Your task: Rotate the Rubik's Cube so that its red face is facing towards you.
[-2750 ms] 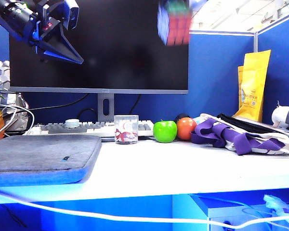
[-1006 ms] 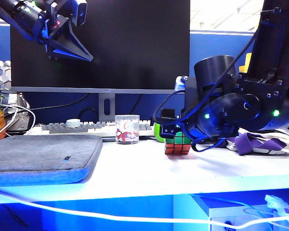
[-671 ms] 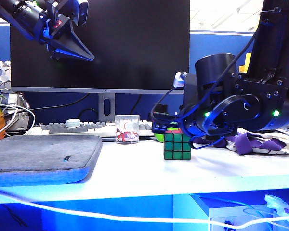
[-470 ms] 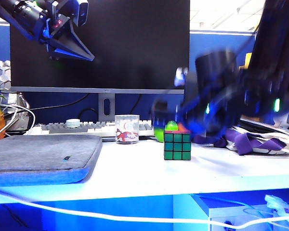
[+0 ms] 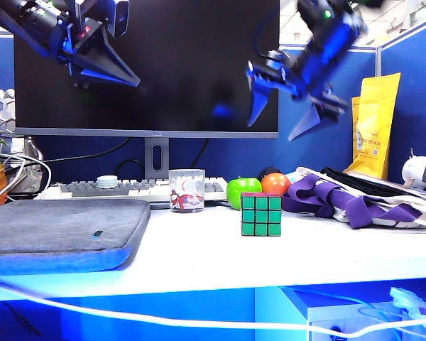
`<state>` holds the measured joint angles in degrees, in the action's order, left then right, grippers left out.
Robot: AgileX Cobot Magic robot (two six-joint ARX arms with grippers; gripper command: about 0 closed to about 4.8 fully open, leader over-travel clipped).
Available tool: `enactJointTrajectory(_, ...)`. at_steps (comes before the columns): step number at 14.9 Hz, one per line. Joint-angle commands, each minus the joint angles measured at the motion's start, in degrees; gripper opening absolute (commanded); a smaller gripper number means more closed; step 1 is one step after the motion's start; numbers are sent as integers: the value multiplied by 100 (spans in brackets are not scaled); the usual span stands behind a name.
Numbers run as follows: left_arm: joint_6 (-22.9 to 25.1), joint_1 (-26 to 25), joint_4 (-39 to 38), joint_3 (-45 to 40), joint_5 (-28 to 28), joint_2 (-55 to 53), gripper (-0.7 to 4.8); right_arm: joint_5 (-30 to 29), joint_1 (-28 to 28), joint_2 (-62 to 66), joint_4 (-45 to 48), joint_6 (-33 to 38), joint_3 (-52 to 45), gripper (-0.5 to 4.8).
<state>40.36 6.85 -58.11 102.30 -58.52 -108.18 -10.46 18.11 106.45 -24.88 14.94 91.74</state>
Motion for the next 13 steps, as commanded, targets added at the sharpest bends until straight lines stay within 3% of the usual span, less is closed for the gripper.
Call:
enactJointTrajectory(1,-11,4,-66,15,-94,24,-5,-131,-76,549,-2142,-297,1602,479)
enactJointTrajectory(5,249,4,-435,15,-85,24,-5,-173,-76,1279,-3154,-361,2122,479)
enactJointTrajectory(13,269,4,-450,15,-87,24,-5,-640,37,1825,-2994,-402,2142,479)
